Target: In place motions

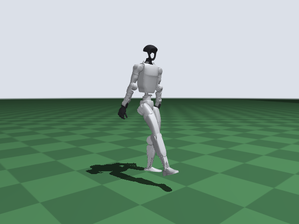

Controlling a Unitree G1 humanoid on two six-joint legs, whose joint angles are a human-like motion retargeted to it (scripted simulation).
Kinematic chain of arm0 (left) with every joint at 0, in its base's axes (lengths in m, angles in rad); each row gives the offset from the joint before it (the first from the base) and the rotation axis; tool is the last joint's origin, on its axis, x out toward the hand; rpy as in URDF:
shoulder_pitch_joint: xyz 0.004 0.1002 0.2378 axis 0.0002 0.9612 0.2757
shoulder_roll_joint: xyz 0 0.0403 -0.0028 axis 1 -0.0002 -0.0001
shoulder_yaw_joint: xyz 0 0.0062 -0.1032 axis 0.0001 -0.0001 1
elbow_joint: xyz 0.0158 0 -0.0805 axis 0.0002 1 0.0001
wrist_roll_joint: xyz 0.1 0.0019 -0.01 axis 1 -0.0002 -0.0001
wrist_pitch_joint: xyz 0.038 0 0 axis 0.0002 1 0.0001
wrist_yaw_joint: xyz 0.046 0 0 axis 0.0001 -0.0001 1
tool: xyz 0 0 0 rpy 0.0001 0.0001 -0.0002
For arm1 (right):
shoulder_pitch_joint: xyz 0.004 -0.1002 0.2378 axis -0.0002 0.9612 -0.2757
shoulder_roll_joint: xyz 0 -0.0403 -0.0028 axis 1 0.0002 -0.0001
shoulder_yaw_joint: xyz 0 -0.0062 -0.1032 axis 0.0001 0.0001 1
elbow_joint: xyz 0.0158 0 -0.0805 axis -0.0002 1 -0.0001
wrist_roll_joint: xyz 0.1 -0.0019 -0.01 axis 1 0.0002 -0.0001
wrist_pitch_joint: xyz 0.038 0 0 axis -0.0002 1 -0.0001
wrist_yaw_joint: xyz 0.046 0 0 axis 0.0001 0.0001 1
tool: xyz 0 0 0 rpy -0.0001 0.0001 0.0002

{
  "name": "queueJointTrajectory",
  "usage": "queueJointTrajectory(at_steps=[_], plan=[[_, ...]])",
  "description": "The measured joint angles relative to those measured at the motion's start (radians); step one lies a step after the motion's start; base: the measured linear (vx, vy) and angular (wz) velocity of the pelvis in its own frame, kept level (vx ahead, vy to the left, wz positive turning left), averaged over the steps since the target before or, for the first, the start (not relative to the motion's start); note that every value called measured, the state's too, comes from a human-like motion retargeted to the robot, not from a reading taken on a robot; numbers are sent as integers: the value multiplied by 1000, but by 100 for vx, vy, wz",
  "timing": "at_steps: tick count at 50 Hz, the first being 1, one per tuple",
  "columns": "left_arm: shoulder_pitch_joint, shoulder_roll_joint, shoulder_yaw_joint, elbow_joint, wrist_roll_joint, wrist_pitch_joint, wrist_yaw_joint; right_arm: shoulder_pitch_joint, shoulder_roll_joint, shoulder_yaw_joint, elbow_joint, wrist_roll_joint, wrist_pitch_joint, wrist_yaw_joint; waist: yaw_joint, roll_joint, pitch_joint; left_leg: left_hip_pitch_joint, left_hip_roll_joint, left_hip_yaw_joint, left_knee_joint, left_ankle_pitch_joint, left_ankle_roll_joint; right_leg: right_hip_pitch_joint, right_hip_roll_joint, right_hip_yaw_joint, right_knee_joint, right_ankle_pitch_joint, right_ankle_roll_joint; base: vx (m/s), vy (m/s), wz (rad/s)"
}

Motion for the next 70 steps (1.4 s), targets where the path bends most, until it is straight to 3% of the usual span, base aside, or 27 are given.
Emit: queueJointTrajectory(at_steps=[6, 7, 9, 12, 15, 20, 22, 25, 27, 33, 40, 44, 47, 48, 50, 55, 58, 60, 61, 64, 67, 70], plan=[[86, -34, 45, 64, 4, 9, 14, -20, -7, -2, 3, 13, 7, 5, 154, -33, -106, -11, -56, 80, -3, -49, -15, 278, 81, 46, 65, 129, 0, 13, -13, -98], [85, -28, 55, 93, 8, 13, 14, -42, -8, -4, 10, 14, 12, 14, 194, -35, -130, -30, -57, 106, 7, -60, -19, 306, 104, 83, 82, 102, 5, 9, -8, -144], [104, -26, 67, 127, 0, 26, 30, -57, -3, 1, -10, 7, 10, 20, 213, -24, -163, -58, -54, 97, 9, -61, -26, 413, 144, 52, 60, -71, 35, 10, -11, -33], [125, -24, 86, 171, -36, 58, 69, -83, 1, 15, -65, -19, 13, 49, 235, -42, -177, -53, -83, 105, 26, -76, -34, 510, 159, -18, -17, -118, 4, 13, -23, -22], [121, -38, 113, 171, -90, 72, 103, -125, 8, 22, -153, -63, 14, 97, 319, -49, -192, -52, -80, 182, 16, -75, -53, 482, 142, 61, -77, -61, 31, -4, -15, -93], [89, -65, 128, 168, -189, 2, 114, -176, 19, 75, -343, -123, -31, 155, 260, -17, -211, -72, -61, 196, -9, -61, -81, 447, 171, 49, -107, -50, 11, -1, -15, -5], [60, -63, 113, 158, -181, 13, 98, -189, 24, 104, -393, -130, -50, 161, 245, -8, -206, -73, -50, 218, -16, -49, -85, 441, 177, 62, -101, -52, 7, -5, -15, -77], [6, -58, 79, 123, -120, 37, 80, -196, 23, 118, -421, -121, -63, 160, 400, -20, -185, -55, -34, 395, -43, -12, -84, 424, 210, 230, -100, -32, -9, -8, -15, -158], [-21, -50, 18, 77, -87, 30, 80, -184, 19, 97, -410, -123, -66, 165, 198, 10, -220, -68, -26, 186, -23, -47, -116, 445, 179, 16, -94, -67, 0, 5, -13, 308], [-65, -52, -34, -94, -51, -20, 50, -153, 13, 78, -271, -131, -29, 137, 199, 23, -236, -60, -9, 206, -35, -42, -125, 440, 207, 43, -84, -81, -17, 3, -13, 2], [-57, -44, -11, -122, -79, -38, 66, -108, -4, 0, -68, -130, 41, 80, 141, 43, -283, -80, 30, 224, -4, -49, -126, 417, 228, 64, -51, -122, -31, 2, -17, -14], [-20, -27, 20, -92, -41, -44, 47, -95, -31, -62, -2, -54, 64, 58, 134, 44, -295, -133, 55, 267, 109, -46, -84, 383, 219, 114, -24, -136, -30, -4, -15, -46], [3, -4, 17, -79, -4, -51, 73, -102, -50, -96, 24, 39, 73, 51, 161, -9, -253, -247, 33, 214, 349, -75, 27, 384, 170, 172, -4, -142, -22, -12, -6, -71], [17, 3, 11, -80, 9, -51, 83, -102, -56, -99, 29, 70, 72, 47, 187, -24, -233, -282, 32, 229, 398, -94, 26, 388, 162, 199, 3, -142, -21, -10, -2, -92], [39, 11, 0, -78, 32, -42, 97, -107, -66, -101, 40, 120, 77, 40, 223, -27, -191, -345, 45, 296, 390, -118, -17, 410, 169, 212, 9, -145, -26, -10, -1, -52], [44, 6, 17, -73, 17, -26, 92, -149, -69, -67, 17, 148, 67, 53, 336, 25, 28, -608, 62, 357, 116, -90, -244, 558, 261, 171, 31, -185, -64, -23, -5, -15], [78, -8, 40, -63, -10, -36, 55, -170, -67, -39, -30, 82, 71, 70, 536, -15, 159, -788, 89, 237, 72, -73, -271, 601, 225, 275, 105, -210, -107, -7, -9, -194], [96, -22, 60, -40, -35, -18, 48, -198, -57, -33, -86, 15, 79, 85, 679, -36, 298, -827, 135, 163, 46, -62, -276, 648, 173, 373, 186, -240, -123, -4, -11, -273], [116, -29, 71, -15, -55, -3, 51, -199, -45, -21, -128, -15, 82, 95, 719, -47, 331, -851, 166, 165, 31, -54, -284, 645, 149, 405, 236, -262, -125, -9, -10, -215], [179, -53, 124, 73, -119, 46, 51, -191, -20, 26, -254, -75, 50, 120, 789, -109, 353, -927, 231, 217, -13, -36, -292, 584, 70, 491, 358, -310, -117, -2, 1, -117], [214, -74, 193, 128, -185, 78, 24, -198, 1, 91, -339, -101, -29, 131, 797, -176, 353, -934, 251, 238, -26, -26, -292, 539, 18, 544, 415, -328, -115, 13, 6, -56], [179, -102, 249, 121, -242, 81, 25, -233, 9, 132, -380, -135, -71, 132, 776, -199, 353, -897, 239, 265, -13, -20, -292, 524, 3, 550, 394, -315, -104, -7, -2, 18]])
